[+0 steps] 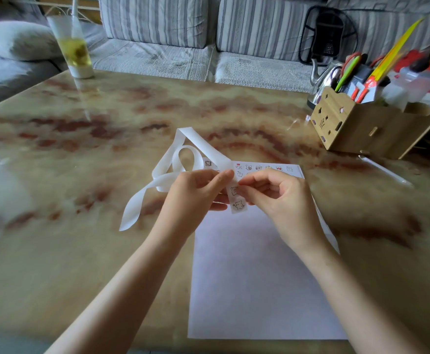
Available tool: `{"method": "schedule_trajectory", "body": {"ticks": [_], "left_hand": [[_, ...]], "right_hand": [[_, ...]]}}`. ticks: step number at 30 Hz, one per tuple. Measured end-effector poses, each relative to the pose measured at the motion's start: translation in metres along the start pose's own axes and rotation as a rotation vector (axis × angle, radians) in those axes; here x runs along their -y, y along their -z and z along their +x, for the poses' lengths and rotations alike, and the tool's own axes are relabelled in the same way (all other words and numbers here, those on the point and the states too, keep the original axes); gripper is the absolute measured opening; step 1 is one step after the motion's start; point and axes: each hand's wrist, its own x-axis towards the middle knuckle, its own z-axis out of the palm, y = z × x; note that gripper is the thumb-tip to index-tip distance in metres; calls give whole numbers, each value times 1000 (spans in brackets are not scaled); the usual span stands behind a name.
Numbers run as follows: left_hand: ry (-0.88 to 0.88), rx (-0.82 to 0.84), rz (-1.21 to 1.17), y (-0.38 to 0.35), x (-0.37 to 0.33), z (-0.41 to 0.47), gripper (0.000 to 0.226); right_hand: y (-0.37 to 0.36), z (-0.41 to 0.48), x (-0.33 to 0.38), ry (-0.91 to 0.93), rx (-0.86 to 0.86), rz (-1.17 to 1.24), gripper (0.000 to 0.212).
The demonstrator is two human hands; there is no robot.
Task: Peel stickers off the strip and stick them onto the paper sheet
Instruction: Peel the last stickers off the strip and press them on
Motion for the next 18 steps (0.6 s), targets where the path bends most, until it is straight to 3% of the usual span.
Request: {"method": "schedule_trajectory", "body": {"ticks": [10, 18], "left_hand": [[5, -41, 7, 1, -3, -2, 23], [14, -20, -5, 0, -3, -2, 23]], "right_hand": [[-1, -2, -2, 131, -16, -94, 9], [0, -1, -3, 77, -16, -50, 13]]}}
